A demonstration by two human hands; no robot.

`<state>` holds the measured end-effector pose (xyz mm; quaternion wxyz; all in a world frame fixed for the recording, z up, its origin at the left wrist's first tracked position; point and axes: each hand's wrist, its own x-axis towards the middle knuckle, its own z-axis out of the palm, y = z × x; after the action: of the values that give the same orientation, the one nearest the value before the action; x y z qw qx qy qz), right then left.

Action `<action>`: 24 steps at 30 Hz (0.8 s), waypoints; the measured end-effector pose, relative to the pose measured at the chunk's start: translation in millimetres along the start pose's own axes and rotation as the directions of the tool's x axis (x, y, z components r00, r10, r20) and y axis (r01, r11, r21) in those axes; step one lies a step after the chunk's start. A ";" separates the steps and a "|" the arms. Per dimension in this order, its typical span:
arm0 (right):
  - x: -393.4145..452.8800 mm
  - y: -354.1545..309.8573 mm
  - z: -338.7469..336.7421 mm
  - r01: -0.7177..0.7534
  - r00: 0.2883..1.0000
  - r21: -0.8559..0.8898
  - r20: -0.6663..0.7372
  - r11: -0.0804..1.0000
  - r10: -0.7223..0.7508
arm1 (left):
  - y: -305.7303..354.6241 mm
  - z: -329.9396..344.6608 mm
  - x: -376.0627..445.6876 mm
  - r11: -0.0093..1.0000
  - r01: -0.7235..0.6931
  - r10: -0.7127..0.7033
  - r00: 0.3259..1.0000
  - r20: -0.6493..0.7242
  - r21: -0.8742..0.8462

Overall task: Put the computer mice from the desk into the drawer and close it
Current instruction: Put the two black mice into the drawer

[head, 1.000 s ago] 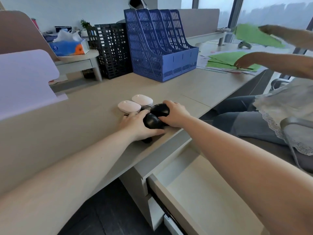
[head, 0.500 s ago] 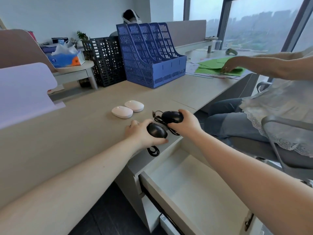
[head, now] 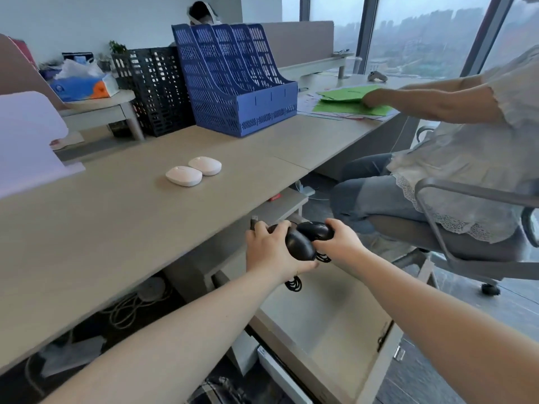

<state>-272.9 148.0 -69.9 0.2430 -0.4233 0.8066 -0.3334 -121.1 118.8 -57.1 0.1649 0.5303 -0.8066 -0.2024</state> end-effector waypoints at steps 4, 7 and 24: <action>17.2 22.2 17.9 -0.050 0.998 -0.037 0.027 0.998 0.051 | -8.7 43.7 -0.3 0.994 0.111 -0.112 0.990 0.086 0.010; 31.0 37.7 35.3 -0.063 0.995 -0.080 0.067 0.995 0.069 | -19.5 69.0 4.0 0.984 0.149 -0.163 0.975 0.149 0.100; 61.2 71.6 98.1 0.099 0.975 -0.240 0.219 0.966 -0.046 | -59.7 107.0 35.7 0.963 0.185 -0.239 0.921 0.306 0.196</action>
<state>-276.1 93.7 -194.5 0.2600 -0.5130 0.7954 -0.1913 -139.1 80.8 -177.7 -0.0381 0.5856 -0.7742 -0.2372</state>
